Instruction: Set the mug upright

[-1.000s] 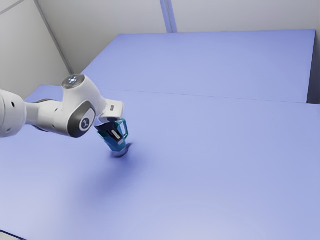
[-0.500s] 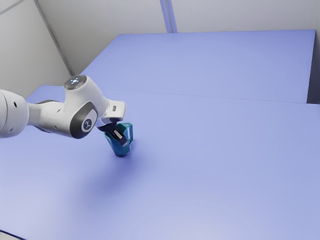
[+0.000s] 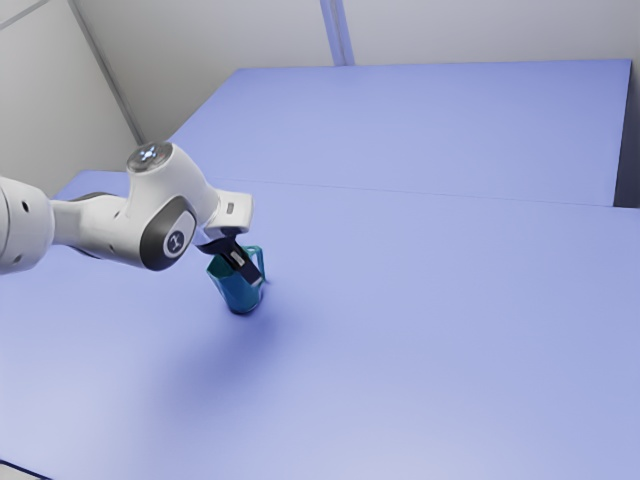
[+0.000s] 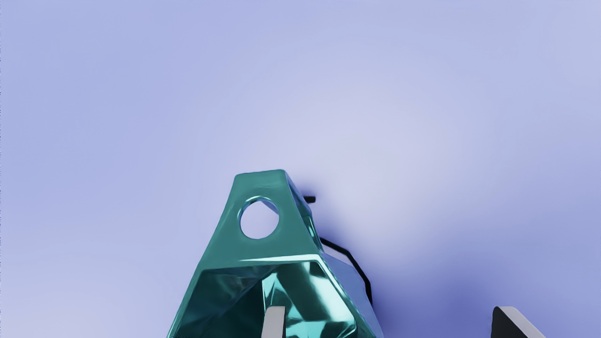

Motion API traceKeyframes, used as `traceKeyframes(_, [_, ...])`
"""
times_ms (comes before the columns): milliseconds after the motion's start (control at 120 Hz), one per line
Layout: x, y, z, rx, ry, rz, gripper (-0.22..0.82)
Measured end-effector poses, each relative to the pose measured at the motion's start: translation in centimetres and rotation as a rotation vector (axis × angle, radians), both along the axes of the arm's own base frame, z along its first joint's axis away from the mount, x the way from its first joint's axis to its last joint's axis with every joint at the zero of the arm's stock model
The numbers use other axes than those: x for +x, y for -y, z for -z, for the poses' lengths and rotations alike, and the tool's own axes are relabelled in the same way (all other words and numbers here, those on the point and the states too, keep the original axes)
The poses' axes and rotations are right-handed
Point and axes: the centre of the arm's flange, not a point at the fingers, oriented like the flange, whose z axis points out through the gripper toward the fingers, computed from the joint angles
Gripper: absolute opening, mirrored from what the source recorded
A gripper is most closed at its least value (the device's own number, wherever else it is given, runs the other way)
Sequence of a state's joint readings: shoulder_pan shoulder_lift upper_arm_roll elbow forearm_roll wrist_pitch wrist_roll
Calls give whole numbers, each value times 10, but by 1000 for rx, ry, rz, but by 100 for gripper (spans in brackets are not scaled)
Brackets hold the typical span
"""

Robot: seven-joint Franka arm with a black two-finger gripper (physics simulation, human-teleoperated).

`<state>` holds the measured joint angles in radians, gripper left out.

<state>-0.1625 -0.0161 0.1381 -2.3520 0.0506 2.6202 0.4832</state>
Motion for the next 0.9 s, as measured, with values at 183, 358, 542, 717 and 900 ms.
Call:
traceKeyframes(183, [1,1,-14,-8,24,-2,51])
traceKeyframes(358, [15,5,-45,-15,65,-6,56])
traceKeyframes(542, [49,17,-104,-43,72,-32,59])
traceKeyframes(717, [82,25,-147,-108,-37,-99,60])
traceKeyframes(900, [86,29,-162,-151,-187,-162,60])
